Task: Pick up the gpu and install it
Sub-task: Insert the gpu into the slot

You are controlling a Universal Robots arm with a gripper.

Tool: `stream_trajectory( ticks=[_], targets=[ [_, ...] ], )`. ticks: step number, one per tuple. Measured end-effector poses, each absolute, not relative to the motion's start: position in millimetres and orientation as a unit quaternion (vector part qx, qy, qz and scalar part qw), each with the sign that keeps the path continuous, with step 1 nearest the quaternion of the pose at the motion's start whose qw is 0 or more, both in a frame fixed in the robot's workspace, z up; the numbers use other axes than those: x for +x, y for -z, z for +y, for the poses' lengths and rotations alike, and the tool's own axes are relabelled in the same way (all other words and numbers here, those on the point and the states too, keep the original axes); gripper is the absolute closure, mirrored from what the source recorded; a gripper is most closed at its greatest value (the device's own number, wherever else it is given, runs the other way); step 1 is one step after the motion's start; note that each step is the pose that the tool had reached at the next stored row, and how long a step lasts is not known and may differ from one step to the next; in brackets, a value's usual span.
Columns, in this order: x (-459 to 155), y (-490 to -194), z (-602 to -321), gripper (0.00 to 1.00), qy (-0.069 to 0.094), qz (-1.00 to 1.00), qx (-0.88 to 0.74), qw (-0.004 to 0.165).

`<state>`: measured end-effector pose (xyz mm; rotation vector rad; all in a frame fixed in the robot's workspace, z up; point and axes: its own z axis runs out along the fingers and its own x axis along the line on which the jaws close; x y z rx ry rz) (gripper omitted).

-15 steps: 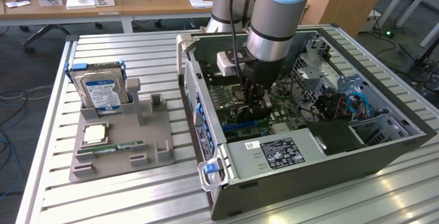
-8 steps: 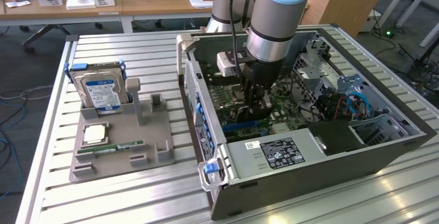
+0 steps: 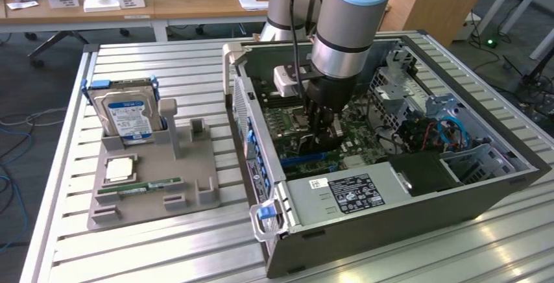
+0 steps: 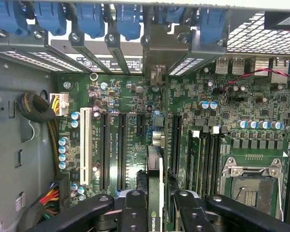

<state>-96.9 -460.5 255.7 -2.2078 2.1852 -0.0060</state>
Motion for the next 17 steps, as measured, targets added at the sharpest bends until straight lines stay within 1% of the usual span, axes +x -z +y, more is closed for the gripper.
stream_trajectory(
  ticks=[17],
  targets=[
    [-96.9,-255.6,-461.3,0.74,0.002,0.705,-0.709,0.018]
  ],
)
